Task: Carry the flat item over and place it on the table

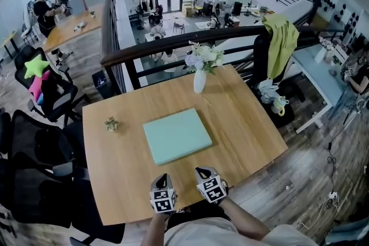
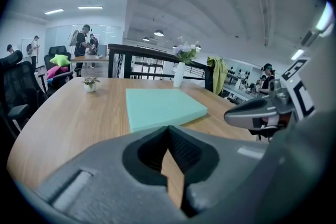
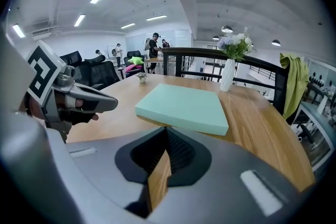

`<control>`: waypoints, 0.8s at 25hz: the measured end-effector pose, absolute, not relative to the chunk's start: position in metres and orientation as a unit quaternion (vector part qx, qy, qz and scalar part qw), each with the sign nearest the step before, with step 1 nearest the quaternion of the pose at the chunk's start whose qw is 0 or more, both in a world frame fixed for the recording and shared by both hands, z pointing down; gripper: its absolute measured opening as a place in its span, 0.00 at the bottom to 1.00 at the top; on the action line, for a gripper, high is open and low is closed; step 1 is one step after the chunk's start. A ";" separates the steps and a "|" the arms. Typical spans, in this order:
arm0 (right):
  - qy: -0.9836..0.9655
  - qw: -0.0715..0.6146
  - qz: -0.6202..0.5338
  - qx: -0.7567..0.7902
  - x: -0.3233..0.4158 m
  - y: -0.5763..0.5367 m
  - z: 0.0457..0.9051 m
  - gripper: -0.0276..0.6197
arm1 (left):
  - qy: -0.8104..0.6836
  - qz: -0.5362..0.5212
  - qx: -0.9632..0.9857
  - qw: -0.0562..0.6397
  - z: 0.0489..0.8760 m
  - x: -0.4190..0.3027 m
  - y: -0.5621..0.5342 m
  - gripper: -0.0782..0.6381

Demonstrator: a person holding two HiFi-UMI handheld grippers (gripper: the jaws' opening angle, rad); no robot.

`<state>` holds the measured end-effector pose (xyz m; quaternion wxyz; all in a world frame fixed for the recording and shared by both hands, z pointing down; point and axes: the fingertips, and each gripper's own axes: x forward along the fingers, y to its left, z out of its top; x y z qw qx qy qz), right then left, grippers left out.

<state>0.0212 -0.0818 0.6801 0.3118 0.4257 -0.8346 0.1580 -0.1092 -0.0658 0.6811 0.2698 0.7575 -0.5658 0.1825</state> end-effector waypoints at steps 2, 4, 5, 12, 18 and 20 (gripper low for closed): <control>-0.835 0.314 0.147 0.426 0.023 -0.082 0.674 0.06 | -0.567 0.177 0.759 0.267 0.677 -0.105 -0.066 0.11; -0.835 0.319 0.140 0.427 0.026 -0.083 0.669 0.06 | -0.571 0.174 0.758 0.264 0.673 -0.103 -0.066 0.11; -0.835 0.321 0.137 0.426 0.028 -0.083 0.668 0.06 | -0.573 0.173 0.756 0.263 0.671 -0.102 -0.066 0.11; -0.847 0.315 0.124 0.409 0.048 -0.084 0.659 0.06 | -0.581 0.166 0.749 0.271 0.663 -0.077 -0.064 0.11; -0.859 0.303 0.104 0.400 0.066 -0.092 0.644 0.06 | -0.599 0.136 0.745 0.262 0.644 -0.053 -0.075 0.11; -0.866 0.291 0.094 0.396 0.068 -0.093 0.633 0.06 | -0.602 0.130 0.745 0.256 0.634 -0.047 -0.075 0.11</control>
